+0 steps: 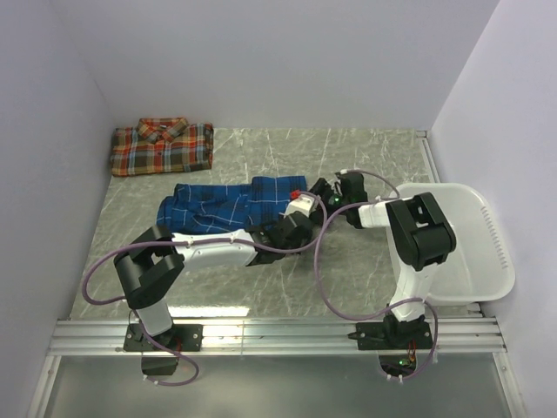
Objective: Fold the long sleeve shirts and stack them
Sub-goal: Fold the shirt
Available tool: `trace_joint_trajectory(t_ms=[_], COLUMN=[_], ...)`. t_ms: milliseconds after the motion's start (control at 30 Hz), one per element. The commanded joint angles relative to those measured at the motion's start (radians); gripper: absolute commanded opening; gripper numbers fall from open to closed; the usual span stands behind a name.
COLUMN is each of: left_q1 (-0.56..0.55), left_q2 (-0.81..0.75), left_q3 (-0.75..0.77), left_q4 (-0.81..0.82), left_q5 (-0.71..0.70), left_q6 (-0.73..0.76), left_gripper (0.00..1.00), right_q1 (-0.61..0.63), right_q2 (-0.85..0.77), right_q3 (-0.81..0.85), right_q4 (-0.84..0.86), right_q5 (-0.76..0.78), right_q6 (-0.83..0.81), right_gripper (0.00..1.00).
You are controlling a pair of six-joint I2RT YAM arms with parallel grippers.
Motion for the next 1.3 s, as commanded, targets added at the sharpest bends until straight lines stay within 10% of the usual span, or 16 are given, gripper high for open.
trace_joint_trajectory(t_ms=[0,367,567,667,967,1267], left_q1=[0.006,0.044,0.082,0.114,0.31,0.554], left_q2=[-0.034,-0.057,-0.128,-0.208,-0.504,-0.685], left_q3=[0.02,0.022,0.01,-0.019,-0.252,-0.449], left_q4=[0.056,0.112,0.09,0.073,-0.008,-0.108], left_q5=[0.06,0.204,0.232,0.218,0.206,0.287], left_q6=[-0.046,-0.158,-0.207,-0.235,-0.368,-0.45], left_gripper=[0.01,0.18,0.76,0.84,0.88,0.82], right_q1=[0.035,0.056,0.05,0.038,0.004,0.044], right_q2=[0.045,0.154,0.125,0.104,0.113,0.116], right_q3=[0.047,0.16,0.225,0.303,0.753,0.921], right_q4=[0.022,0.018,-0.173,-0.366,-0.954,-1.125], right_q5=[-0.018,-0.041,-0.032,-0.006,0.223,0.391], right_q6=[-0.001,-0.032,-0.226,-0.39,-0.866,-1.052], right_gripper=[0.79,0.4,0.05,0.0,0.0,0.0])
